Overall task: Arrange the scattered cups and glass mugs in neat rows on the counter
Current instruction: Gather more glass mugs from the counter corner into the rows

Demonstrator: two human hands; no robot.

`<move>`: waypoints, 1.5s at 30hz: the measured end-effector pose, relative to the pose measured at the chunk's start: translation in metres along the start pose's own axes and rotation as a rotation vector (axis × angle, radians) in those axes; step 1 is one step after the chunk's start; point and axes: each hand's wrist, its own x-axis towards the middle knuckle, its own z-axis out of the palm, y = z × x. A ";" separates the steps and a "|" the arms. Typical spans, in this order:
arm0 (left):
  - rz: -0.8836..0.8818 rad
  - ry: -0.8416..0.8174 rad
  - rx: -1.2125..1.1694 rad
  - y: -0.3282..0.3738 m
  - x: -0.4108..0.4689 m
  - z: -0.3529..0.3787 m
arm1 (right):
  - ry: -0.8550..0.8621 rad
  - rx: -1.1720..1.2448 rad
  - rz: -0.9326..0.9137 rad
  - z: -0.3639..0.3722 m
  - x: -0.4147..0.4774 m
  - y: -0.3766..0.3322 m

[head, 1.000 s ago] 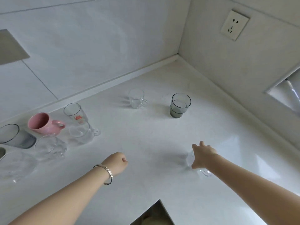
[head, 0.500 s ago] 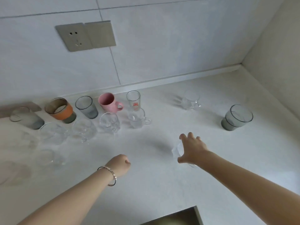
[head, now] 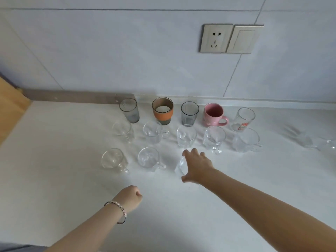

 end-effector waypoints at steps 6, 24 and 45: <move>0.000 -0.008 -0.037 -0.034 0.009 -0.008 | -0.008 -0.105 0.052 0.012 0.024 -0.029; 0.324 -0.178 0.226 0.132 0.008 0.033 | -0.174 0.076 0.539 0.005 -0.049 0.145; 0.589 0.055 0.316 0.594 0.040 0.119 | 0.043 0.365 0.662 -0.060 -0.079 0.467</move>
